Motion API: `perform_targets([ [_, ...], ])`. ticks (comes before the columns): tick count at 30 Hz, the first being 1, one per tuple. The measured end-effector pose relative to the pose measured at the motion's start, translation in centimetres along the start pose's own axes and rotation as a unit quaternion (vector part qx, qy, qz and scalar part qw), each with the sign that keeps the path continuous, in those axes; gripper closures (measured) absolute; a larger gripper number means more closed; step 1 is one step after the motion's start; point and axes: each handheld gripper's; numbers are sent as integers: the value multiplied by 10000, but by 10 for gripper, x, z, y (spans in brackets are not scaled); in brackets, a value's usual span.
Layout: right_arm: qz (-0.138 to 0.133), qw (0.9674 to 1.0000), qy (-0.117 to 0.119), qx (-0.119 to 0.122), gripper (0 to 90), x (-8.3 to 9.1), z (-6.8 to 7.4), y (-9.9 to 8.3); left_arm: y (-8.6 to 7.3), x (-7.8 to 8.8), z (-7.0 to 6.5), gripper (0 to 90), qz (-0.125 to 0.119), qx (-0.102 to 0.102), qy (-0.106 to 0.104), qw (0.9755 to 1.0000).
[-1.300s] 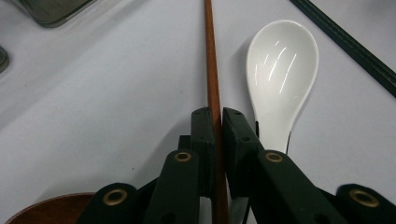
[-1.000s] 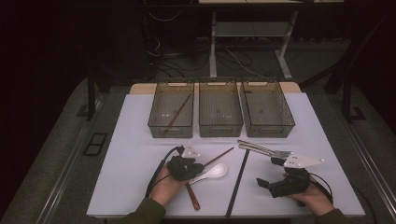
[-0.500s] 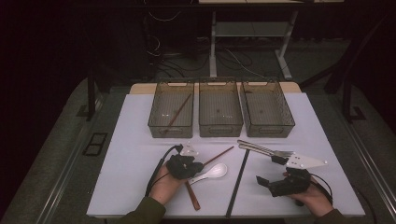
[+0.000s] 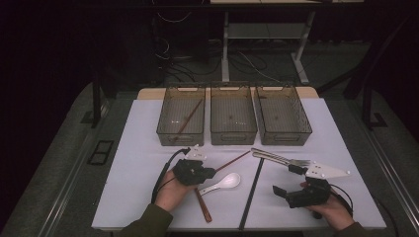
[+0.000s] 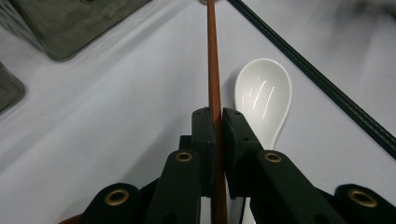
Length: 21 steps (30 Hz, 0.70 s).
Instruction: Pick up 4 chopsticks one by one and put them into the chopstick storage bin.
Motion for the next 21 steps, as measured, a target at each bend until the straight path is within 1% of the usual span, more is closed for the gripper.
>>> perform_targets([
  [3,14,10000,6,6,8,-2,-1,0,2,3,2,828,-29,-5,-26,10000],
  [7,7,10000,22,-35,9,-3,-2,0,4,8,6,829,-39,-84,-22,10000],
  [10,17,10000,23,-6,9,-2,-2,-1,7,11,9,828,-143,-71,-25,9999],
  [11,-24,10000,25,-43,9,-3,-2,-1,7,12,11,828,-139,-73,-35,9999],
  [13,16,10000,9,9,9,-3,-2,-1,9,14,14,828,-133,-83,-41,9999],
  [14,53,10000,15,-29,9,-3,-2,-1,9,15,15,828,-146,-109,-42,9998],
  [16,29,10000,18,-12,9,-3,-2,-1,11,18,17,829,-175,-109,-36,9998],
  [18,-30,10000,51,-13,8,-3,0,0,13,20,19,828,-152,-142,20,9998],
  [19,-30,10000,64,-13,8,-4,0,0,14,22,20,828,-168,-129,28,9998],
  [20,-15,10000,72,38,9,-4,0,0,15,24,22,829,-175,-144,45,9997],
  [21,15,10000,76,21,9,-5,0,0,16,25,23,829,-200,-123,71,9997],
])
Point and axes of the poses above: each handheld gripper's, and its own axes: x roughly backward along the jaws, y roughly out of its top, z roughly to its left, and after that the axes turned 2 degrees about z, right-handed
